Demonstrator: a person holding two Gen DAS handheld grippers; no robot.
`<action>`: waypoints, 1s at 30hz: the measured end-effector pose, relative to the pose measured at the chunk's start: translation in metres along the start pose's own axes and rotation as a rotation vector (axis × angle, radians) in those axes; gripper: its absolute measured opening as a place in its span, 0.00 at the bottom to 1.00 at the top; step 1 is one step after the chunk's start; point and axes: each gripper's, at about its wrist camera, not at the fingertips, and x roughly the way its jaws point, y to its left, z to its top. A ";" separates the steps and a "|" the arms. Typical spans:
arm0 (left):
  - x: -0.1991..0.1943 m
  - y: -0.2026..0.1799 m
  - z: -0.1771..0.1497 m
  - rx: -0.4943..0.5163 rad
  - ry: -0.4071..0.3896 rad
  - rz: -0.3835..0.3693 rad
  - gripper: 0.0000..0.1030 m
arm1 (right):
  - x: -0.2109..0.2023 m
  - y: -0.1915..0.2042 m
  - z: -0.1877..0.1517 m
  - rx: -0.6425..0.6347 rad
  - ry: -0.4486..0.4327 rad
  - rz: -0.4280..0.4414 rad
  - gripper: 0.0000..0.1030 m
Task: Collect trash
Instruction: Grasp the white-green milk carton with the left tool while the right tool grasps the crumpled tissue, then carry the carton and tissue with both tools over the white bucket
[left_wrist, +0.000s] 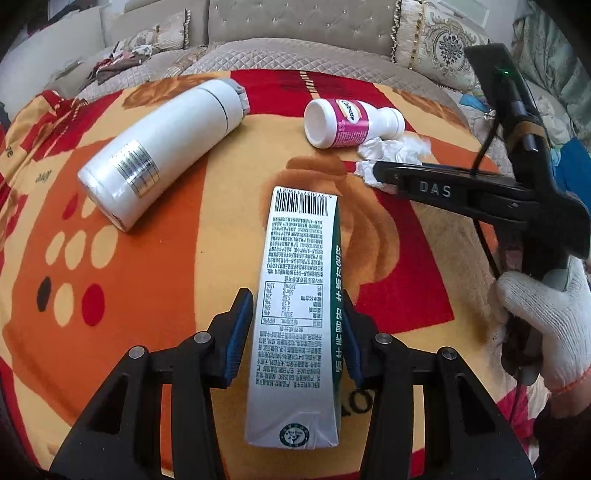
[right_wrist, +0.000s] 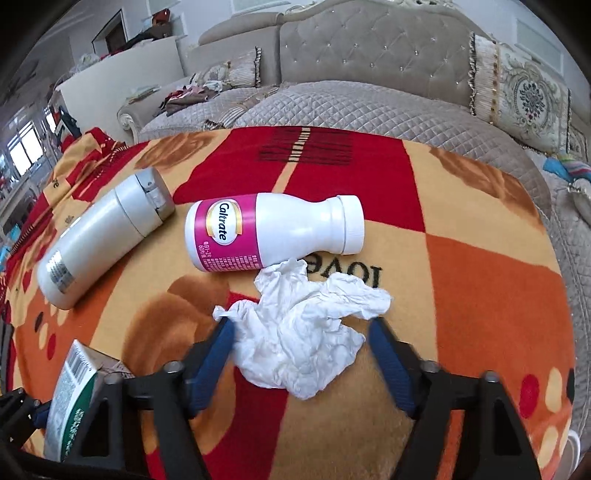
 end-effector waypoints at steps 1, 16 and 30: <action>0.000 0.000 0.000 -0.004 -0.002 -0.004 0.39 | -0.002 0.000 -0.002 0.001 -0.001 0.013 0.39; -0.040 -0.038 -0.027 0.022 -0.074 -0.093 0.38 | -0.108 -0.015 -0.093 0.019 -0.089 0.083 0.28; -0.071 -0.136 -0.054 0.174 -0.105 -0.178 0.38 | -0.184 -0.065 -0.171 0.130 -0.148 0.000 0.28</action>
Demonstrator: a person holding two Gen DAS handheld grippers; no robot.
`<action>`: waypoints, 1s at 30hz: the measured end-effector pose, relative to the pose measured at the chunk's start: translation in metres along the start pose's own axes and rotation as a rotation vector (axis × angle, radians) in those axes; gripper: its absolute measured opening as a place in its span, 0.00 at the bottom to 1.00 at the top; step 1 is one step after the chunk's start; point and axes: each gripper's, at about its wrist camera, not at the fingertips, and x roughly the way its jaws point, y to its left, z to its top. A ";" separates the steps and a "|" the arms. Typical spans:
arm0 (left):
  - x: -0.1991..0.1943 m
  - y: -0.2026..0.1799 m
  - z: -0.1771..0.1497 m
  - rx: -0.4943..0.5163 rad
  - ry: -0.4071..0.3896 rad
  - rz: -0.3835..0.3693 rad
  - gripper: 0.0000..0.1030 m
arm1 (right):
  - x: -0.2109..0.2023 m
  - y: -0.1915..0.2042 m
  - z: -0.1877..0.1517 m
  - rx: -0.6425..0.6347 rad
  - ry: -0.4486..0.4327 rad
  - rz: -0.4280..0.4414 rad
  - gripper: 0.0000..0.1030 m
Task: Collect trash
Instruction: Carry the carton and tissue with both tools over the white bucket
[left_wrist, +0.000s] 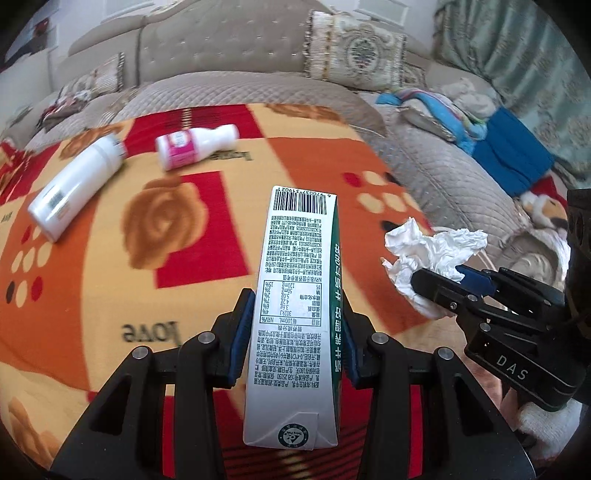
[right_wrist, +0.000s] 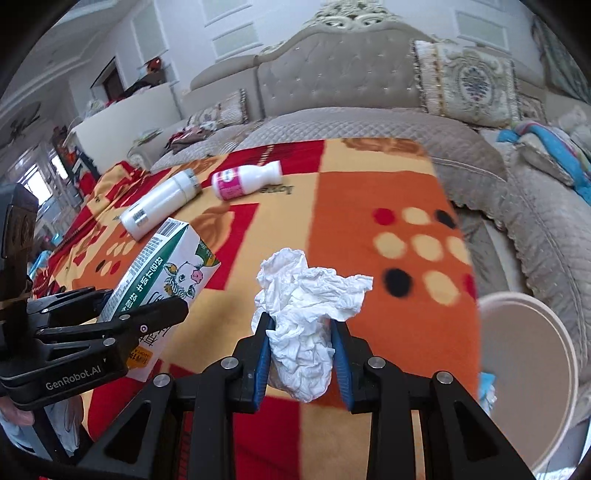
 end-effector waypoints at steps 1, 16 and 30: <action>0.000 -0.009 0.000 0.012 0.000 -0.008 0.38 | -0.005 -0.005 -0.002 0.006 -0.004 -0.011 0.28; 0.020 -0.114 0.005 0.158 0.016 -0.088 0.38 | -0.061 -0.087 -0.036 0.145 -0.049 -0.123 0.28; 0.049 -0.179 0.009 0.238 0.046 -0.132 0.38 | -0.081 -0.148 -0.060 0.258 -0.046 -0.190 0.29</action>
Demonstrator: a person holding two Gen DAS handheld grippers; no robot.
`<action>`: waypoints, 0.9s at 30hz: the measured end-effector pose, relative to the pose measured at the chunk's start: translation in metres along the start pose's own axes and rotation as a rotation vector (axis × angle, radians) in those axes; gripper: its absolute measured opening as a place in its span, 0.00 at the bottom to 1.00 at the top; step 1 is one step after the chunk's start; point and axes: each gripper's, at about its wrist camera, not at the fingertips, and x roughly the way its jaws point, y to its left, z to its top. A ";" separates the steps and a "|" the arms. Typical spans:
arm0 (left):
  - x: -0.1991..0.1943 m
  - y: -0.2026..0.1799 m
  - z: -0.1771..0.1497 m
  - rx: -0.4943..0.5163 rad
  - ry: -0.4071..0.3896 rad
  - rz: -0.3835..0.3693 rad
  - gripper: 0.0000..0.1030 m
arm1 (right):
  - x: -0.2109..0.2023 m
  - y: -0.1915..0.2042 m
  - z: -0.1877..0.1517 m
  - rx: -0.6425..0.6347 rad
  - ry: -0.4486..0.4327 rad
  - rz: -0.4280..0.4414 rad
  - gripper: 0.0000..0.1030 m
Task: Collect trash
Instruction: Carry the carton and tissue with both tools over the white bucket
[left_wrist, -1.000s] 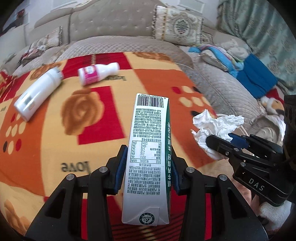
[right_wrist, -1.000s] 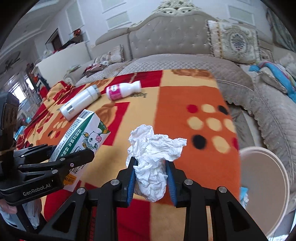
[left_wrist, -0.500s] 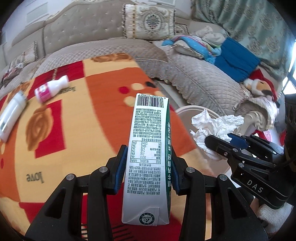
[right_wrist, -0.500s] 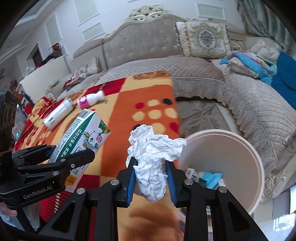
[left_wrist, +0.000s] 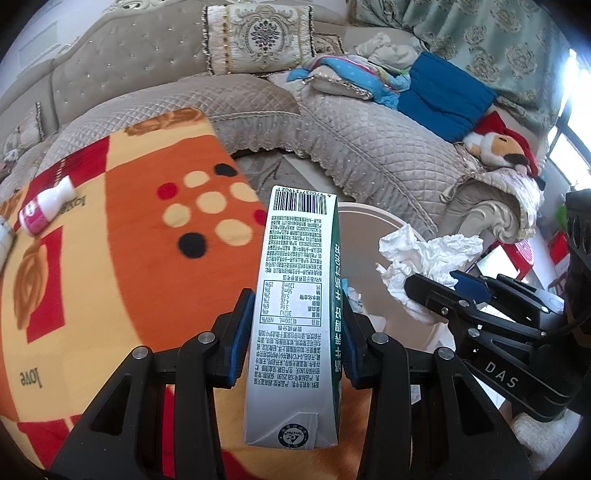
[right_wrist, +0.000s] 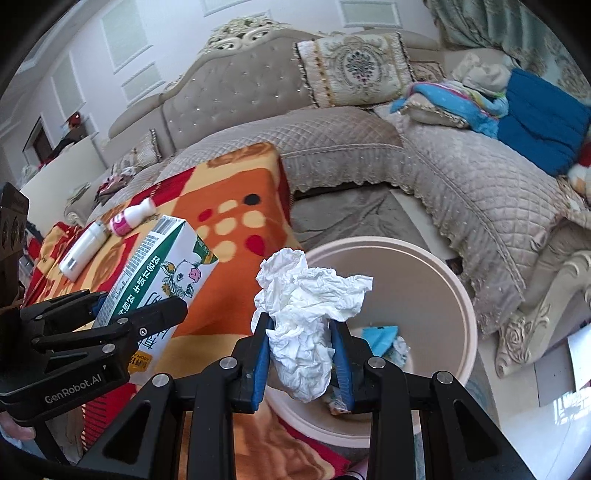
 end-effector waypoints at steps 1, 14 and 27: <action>0.002 -0.002 0.000 0.002 0.002 -0.001 0.38 | 0.001 -0.003 -0.001 0.006 0.003 -0.003 0.29; 0.034 -0.019 0.009 0.008 0.042 -0.033 0.38 | 0.018 -0.033 -0.008 0.069 0.046 -0.027 0.28; 0.053 -0.024 0.014 -0.011 0.065 -0.040 0.39 | 0.033 -0.050 -0.009 0.103 0.078 -0.049 0.30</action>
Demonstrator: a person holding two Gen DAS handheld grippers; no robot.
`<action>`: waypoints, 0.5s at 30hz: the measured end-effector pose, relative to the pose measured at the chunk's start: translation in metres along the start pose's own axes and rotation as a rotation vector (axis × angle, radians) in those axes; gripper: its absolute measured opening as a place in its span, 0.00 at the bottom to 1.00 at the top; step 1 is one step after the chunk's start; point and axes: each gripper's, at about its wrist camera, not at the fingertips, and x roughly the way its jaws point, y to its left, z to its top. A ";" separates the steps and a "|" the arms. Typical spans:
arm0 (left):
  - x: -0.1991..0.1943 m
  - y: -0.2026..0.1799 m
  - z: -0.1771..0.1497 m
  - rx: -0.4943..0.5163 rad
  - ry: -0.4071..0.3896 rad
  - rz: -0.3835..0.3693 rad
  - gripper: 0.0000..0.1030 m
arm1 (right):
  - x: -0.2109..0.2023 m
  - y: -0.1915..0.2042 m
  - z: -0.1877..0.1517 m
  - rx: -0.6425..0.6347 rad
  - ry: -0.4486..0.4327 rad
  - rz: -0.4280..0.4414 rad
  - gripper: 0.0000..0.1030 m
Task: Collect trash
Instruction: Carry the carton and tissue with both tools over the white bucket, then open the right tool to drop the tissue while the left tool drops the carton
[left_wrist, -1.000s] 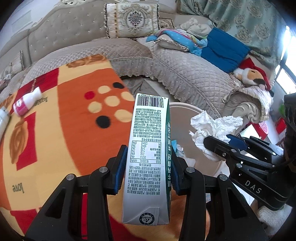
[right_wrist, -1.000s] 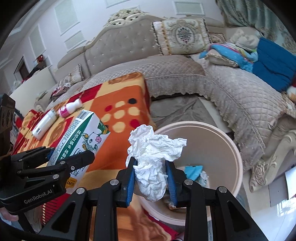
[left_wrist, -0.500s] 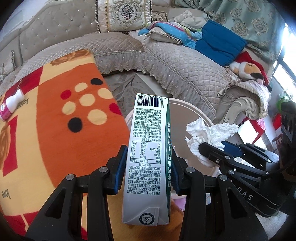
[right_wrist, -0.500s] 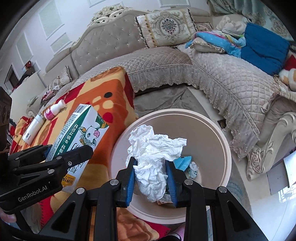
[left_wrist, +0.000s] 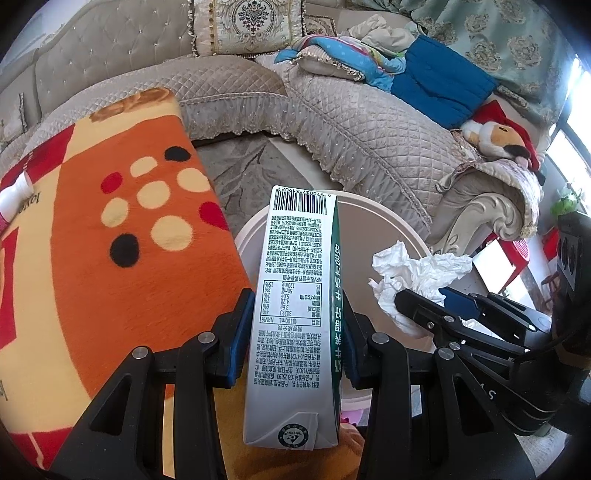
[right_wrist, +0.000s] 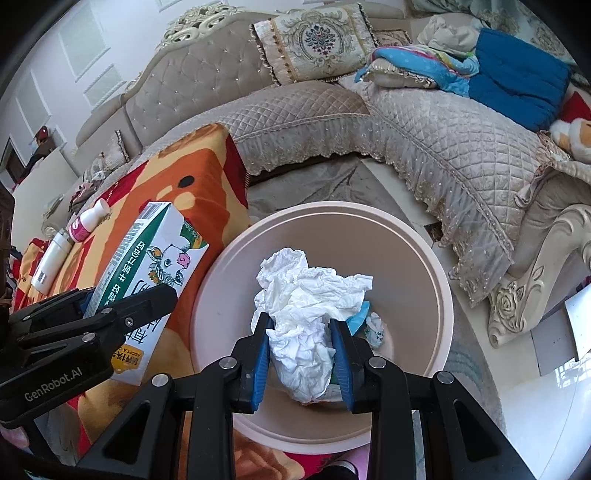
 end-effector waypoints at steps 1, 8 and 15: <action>0.001 0.000 0.000 -0.001 0.002 0.000 0.39 | 0.001 -0.001 0.000 0.001 0.000 -0.001 0.30; 0.004 -0.001 0.001 0.003 0.002 -0.007 0.39 | 0.004 -0.005 0.003 0.015 0.001 -0.003 0.36; 0.006 -0.001 0.000 0.006 0.008 -0.017 0.41 | 0.004 -0.008 0.002 0.034 0.002 -0.009 0.44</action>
